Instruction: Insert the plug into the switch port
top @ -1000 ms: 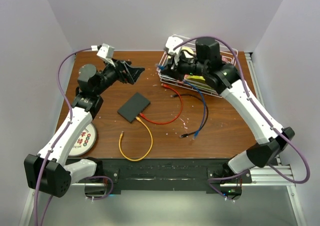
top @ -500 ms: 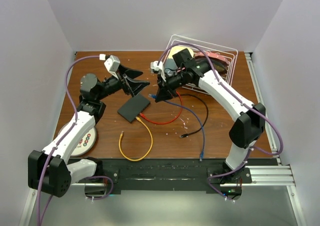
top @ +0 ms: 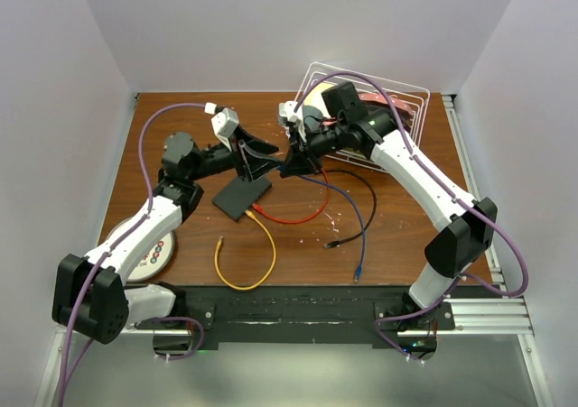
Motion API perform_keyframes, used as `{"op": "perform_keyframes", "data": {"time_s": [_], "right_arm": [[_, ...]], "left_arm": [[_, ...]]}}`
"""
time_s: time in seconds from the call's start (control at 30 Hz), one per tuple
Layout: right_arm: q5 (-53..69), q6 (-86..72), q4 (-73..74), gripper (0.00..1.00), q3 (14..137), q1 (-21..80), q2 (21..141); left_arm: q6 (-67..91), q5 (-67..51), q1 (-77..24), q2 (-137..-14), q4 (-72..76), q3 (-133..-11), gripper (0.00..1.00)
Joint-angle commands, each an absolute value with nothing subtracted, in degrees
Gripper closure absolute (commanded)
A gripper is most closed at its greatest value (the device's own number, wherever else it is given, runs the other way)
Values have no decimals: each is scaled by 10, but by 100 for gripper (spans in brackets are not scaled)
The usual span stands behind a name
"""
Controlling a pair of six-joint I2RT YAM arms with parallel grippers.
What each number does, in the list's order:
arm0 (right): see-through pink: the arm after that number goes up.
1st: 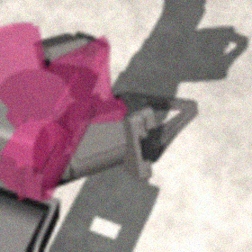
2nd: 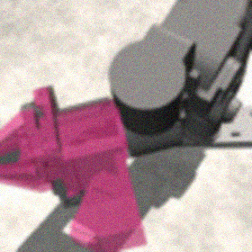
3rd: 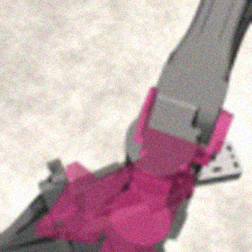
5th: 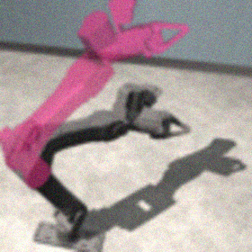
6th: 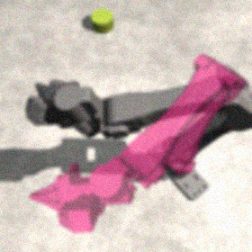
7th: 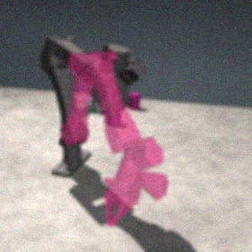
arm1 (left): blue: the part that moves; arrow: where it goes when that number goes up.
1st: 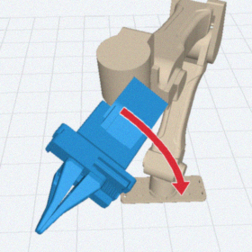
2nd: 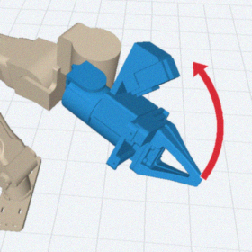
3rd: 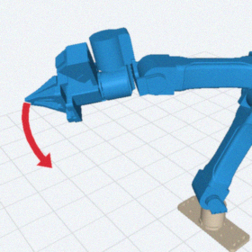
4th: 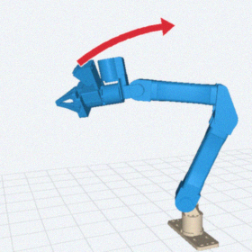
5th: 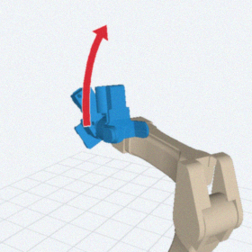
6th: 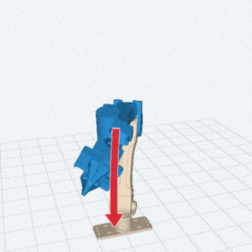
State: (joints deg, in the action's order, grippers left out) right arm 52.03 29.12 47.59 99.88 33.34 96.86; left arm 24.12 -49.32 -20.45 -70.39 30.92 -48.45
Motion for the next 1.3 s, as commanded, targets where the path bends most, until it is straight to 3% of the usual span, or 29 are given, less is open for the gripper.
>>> {"op": "perform_keyframes", "data": {"time_s": [0.0, 0.27, 0.37, 0.4, 0.47, 0.6, 0.63, 0.7, 0.73, 0.77, 0.83, 0.9, 1.27], "right_arm": [[524, 272, 443, 100, 991, 330, 952], [519, 259, 424, 100, 982, 325, 935], [520, 253, 415, 100, 976, 325, 929], [521, 251, 412, 100, 975, 326, 929], [519, 247, 412, 100, 976, 326, 927], [502, 222, 382, 100, 967, 326, 916], [480, 215, 374, 94, 965, 325, 911], [456, 193, 346, 71, 952, 326, 892], [427, 186, 332, 46, 946, 326, 881], [411, 170, 317, 34, 937, 326, 870], [357, 141, 263, 13, 905, 325, 832], [308, 124, 217, 2, 875, 326, 807], [199, 94, 129, 2, 813, 344, 741]], "left_arm": [[222, -504, -211, -704, 320, -509, 52], [211, -504, -216, -706, 309, -497, 60], [214, -507, -217, -711, 318, -497, 71], [216, -508, -217, -715, 322, -499, 84], [221, -515, -218, -722, 323, -504, 99], [226, -520, -222, -730, 326, -513, 100], [226, -517, -224, -730, 326, -515, 100], [233, -511, -225, -729, 322, -518, 100], [236, -499, -226, -728, 317, -523, 100], [236, -491, -226, -726, 309, -526, 100], [238, -467, -226, -721, 290, -535, 100], [243, -435, -226, -715, 254, -550, 100], [386, -294, -225, -709, 121, -631, 100]]}}
